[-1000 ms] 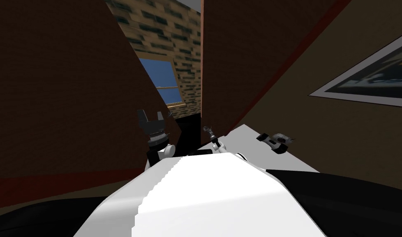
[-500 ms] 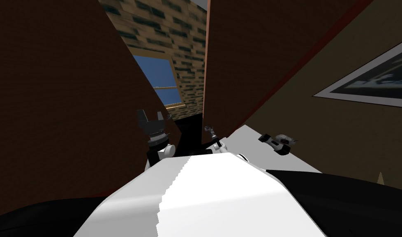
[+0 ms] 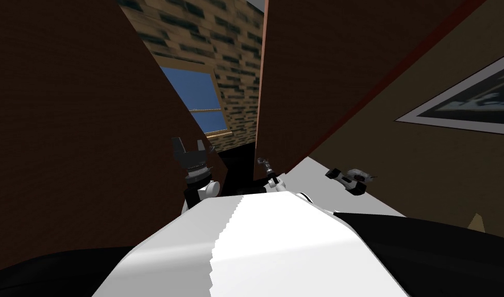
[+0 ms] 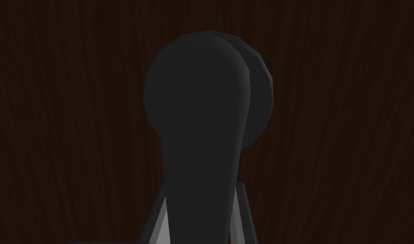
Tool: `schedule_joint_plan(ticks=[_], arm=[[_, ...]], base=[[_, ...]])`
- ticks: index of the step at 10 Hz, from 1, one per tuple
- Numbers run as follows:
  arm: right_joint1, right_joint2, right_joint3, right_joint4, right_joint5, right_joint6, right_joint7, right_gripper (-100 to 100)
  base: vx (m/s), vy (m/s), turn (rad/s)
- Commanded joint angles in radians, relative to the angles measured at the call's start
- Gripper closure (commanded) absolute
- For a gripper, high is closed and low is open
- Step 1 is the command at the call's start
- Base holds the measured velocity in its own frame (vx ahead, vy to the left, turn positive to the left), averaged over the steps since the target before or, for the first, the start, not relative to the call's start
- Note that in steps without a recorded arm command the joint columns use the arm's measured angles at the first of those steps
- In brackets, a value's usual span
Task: Push the door open
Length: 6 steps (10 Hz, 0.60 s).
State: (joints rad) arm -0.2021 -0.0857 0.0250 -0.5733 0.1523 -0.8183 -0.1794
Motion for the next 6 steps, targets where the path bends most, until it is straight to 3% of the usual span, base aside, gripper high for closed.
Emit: schedule_joint_plan(ticks=[1,4,6], arm=[[-0.014,-0.007,-0.030,0.025,-0.018,-0.018,0.020,100],[-0.013,-0.007,-0.049,0.022,-0.031,-0.016,0.031,100],[-0.013,-0.005,-0.067,0.026,-0.043,-0.014,0.042,100]], base=[[0.098,0.056,-0.033],[0.135,0.116,-0.053],[0.086,0.047,-0.014]])
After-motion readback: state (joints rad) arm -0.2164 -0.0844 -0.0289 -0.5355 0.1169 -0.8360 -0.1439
